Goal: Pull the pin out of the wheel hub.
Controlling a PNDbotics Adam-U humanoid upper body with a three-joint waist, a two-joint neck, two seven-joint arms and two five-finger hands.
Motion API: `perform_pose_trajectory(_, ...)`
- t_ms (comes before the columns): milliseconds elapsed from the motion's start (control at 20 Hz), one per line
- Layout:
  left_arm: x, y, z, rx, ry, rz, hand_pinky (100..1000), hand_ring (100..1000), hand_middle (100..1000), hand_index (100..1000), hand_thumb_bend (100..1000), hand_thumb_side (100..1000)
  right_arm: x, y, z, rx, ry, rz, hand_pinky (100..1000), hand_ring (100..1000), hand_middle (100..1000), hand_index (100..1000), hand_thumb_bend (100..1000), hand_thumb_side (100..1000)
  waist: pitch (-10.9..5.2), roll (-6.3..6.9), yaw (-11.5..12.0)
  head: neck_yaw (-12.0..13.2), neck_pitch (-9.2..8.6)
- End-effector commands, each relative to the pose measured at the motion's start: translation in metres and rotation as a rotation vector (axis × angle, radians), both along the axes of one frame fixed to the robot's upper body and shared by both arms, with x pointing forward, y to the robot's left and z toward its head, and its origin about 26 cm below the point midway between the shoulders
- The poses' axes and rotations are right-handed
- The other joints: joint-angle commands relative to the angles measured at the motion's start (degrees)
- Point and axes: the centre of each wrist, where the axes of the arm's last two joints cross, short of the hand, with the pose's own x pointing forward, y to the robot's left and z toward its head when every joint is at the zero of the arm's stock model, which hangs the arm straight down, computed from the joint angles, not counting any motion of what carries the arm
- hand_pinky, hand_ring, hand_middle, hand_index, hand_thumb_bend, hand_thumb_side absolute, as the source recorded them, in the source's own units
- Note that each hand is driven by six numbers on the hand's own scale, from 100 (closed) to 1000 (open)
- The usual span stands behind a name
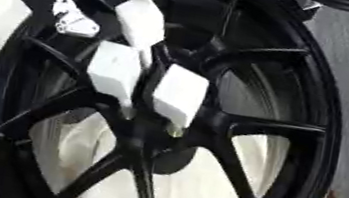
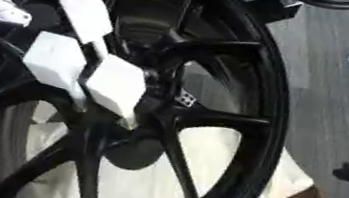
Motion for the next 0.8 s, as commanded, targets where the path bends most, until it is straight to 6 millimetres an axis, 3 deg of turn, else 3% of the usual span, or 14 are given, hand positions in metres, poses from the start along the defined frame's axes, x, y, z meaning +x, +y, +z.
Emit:
perform_pose_trajectory(50, -0.003, 0.002, 0.008, 0.004, -0.035, 0.010, 854, 918, 860, 888, 231, 122, -0.001, 0.002, 0.005, -0.002, -0.012, 0.002, 985, 732, 615, 714, 100, 704, -0.94, 0.02, -0.17, 0.39, -0.90)
perform_pose_trajectory(800, 0.012, -0.001, -0.002, 0.024, -0.001, 0.045, 847, 909, 817, 867, 208, 132, 0.002, 0.005, 0.006, 0.011, -0.010, 0.004, 986, 730, 612, 712, 100, 728, -0.19, 0.41, -0.94, 1.11, -1.49)
